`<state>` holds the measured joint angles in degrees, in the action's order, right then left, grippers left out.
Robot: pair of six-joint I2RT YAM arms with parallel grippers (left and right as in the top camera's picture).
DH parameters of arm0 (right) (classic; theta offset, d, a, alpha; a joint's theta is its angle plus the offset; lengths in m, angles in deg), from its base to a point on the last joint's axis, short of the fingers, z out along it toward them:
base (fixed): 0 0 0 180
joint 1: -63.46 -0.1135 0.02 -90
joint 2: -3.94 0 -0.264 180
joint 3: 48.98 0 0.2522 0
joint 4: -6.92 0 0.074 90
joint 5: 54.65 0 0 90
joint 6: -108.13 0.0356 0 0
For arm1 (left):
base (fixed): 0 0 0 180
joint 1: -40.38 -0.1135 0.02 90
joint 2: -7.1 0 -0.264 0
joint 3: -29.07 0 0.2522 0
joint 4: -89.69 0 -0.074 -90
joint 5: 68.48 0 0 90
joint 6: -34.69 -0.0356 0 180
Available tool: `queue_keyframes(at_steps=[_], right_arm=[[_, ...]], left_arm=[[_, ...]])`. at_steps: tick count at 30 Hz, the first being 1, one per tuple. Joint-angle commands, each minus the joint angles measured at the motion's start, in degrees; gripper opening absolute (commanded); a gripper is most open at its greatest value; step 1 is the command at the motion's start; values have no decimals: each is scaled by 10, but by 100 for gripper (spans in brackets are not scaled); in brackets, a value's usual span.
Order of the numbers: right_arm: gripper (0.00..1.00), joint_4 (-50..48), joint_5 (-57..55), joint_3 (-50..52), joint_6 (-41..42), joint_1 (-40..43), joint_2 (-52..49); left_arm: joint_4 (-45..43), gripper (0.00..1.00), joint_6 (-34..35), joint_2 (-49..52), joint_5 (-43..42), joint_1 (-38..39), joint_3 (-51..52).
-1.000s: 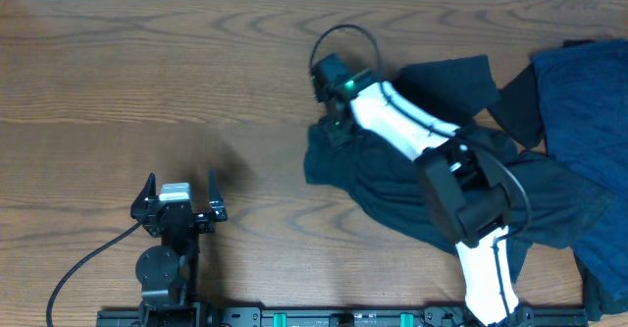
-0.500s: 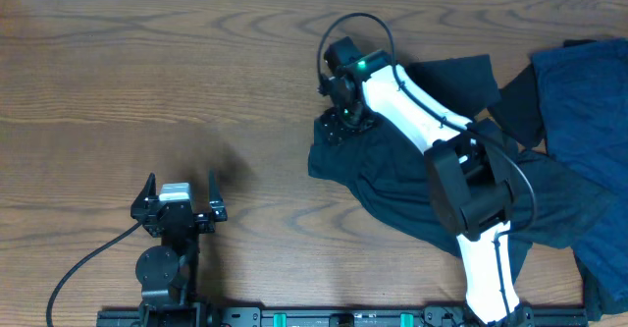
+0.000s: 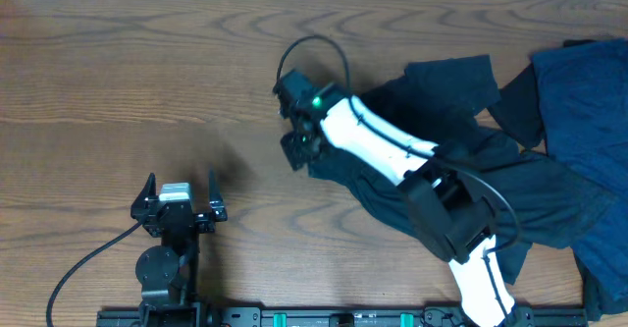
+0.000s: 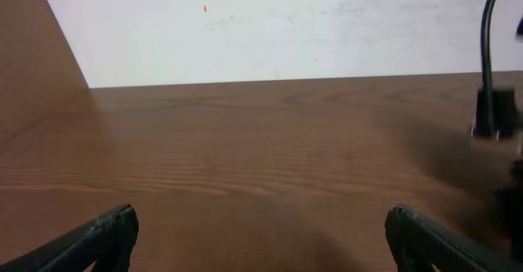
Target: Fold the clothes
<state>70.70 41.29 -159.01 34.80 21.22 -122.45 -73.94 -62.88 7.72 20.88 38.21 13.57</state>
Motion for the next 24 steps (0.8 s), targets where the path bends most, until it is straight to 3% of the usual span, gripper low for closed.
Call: queue_keyframes(at_steps=[1,13,20,24], right_arm=[[64,-29,-67,40,33,-14,2],[67,-74,-11,54,15,-14,3],[64,-50,186,59,11,-25,3],[67,-23,269,62,-38,-52,3]], left_arm=[[15,98,-5,-3,12,-2,15],[15,98,-5,-3,12,-2,15],[15,98,-5,-3,12,-2,15],[15,98,-5,-3,12,-2,15]])
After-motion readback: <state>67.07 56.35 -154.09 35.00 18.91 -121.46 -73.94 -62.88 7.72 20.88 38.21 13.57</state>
